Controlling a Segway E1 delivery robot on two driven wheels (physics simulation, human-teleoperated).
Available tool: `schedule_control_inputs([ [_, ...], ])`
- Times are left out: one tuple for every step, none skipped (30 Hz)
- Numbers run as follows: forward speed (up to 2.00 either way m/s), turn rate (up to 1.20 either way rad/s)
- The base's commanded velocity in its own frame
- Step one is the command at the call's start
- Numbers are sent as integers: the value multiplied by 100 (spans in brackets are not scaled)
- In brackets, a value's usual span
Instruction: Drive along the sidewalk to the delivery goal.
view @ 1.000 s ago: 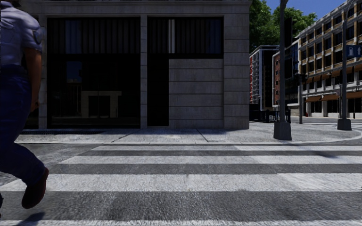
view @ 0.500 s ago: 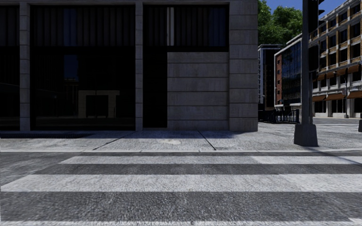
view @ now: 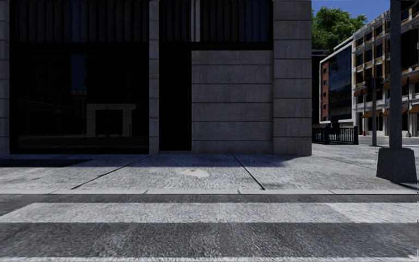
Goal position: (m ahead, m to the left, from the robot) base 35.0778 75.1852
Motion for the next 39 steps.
schedule_control_inputs([
  [200, 0],
  [200, 0],
  [200, 0],
  [200, 0],
  [200, 0],
  [200, 0],
  [200, 0],
  [200, 0],
  [200, 0],
  [200, 0],
  [200, 0],
  [200, 2],
  [200, 5],
  [200, 5],
  [200, 7],
  [200, 9],
  [200, 13],
  [200, 21],
  [200, 21],
  [200, 26],
  [200, 27],
  [200, 28],
  [200, 31],
  [200, 31],
  [200, 34],
  [200, 38],
  [198, 44],
  [198, 44],
  [190, 48],
  [180, 49],
  [168, 49],
  [162, 49],
  [162, 49],
  [153, 49],
  [147, 50],
  [145, 50],
  [145, 50],
  [144, 54],
  [144, 57],
])
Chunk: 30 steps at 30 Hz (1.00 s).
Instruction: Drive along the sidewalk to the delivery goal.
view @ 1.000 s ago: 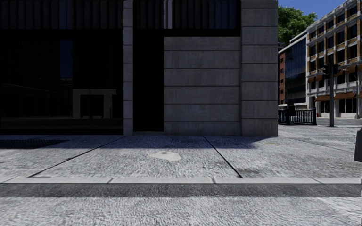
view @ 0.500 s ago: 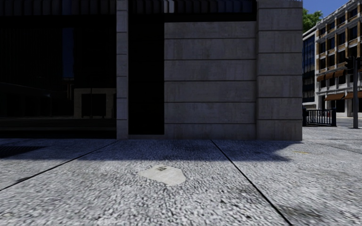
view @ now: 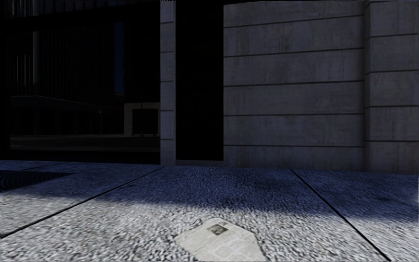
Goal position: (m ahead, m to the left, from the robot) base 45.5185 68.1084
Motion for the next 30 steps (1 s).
schedule_control_inputs([
  [144, 58],
  [144, 58],
  [144, 58],
  [144, 60],
  [145, 61],
  [145, 62],
  [145, 62],
  [146, 67],
  [146, 69],
  [147, 74],
  [147, 74],
  [147, 76],
  [148, 76],
  [148, 76],
  [149, 76],
  [149, 76],
  [149, 76],
  [149, 76],
  [149, 76],
  [149, 78],
  [149, 82],
  [149, 82],
  [149, 84],
  [149, 84],
  [149, 85],
  [149, 85],
  [149, 85],
  [149, 85],
  [150, 85],
  [150, 85],
])
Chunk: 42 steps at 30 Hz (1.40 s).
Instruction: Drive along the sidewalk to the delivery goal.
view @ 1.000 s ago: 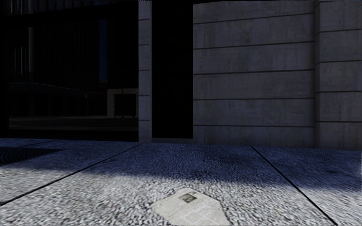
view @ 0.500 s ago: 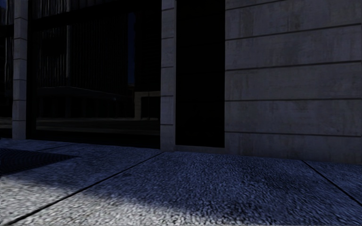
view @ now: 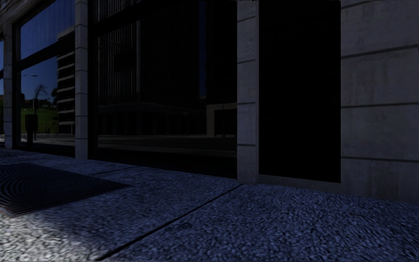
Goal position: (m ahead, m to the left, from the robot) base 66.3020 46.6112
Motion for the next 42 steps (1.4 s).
schedule_control_inputs([
  [150, 85],
  [150, 85],
  [150, 85],
  [151, 85],
  [151, 85],
  [151, 85],
  [151, 85],
  [155, 85],
  [200, 85],
  [200, 85],
  [200, 85],
  [200, 85],
  [200, 85],
  [200, 84],
  [200, 83],
  [200, 83],
  [200, 82],
  [200, 78],
  [200, 77],
  [200, 77],
  [200, 77],
  [200, 76],
  [200, 76],
  [200, 76],
  [200, 76],
  [200, 76],
  [200, 76],
  [200, 76],
  [200, 76],
  [200, 76],
  [200, 76],
  [200, 76],
  [200, 76],
  [200, 76],
  [200, 76],
  [200, 76],
  [200, 76],
  [200, 76],
  [200, 75],
  [200, 61],
  [200, 61],
  [200, 44],
])
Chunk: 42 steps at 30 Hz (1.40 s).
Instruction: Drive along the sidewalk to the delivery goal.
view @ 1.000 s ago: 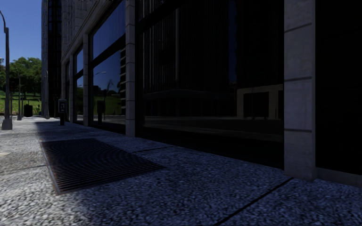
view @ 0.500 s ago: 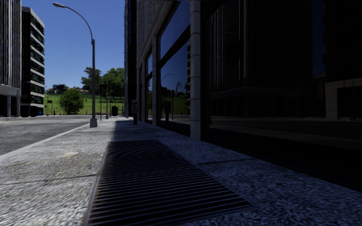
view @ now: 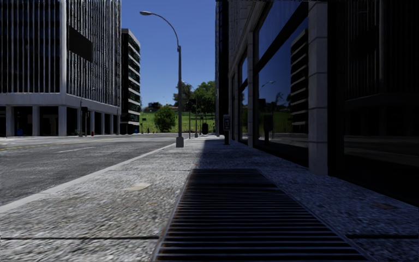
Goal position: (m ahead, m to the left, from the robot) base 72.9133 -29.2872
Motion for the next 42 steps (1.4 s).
schedule_control_inputs([
  [200, 0],
  [200, 0],
  [200, 0],
  [200, 0],
  [200, 0],
  [200, 0],
  [200, 0],
  [200, 0],
  [200, 0],
  [200, 0],
  [200, 0],
  [200, 0],
  [200, 0],
  [200, 0],
  [200, 0],
  [200, 0],
  [200, 0],
  [200, 0],
  [200, 0],
  [200, 0],
  [200, -7],
  [200, -14],
  [200, -14],
  [200, -20],
  [200, -22],
  [200, -22],
  [200, -23],
  [200, -23],
  [200, -24],
  [200, -25],
  [200, -25],
  [200, -20],
  [200, -20],
  [200, -17],
  [200, 0],
  [200, 0],
  [200, 0],
  [200, 0],
  [200, 0],
  [200, 0],
  [200, 0],
  [200, 0],
])
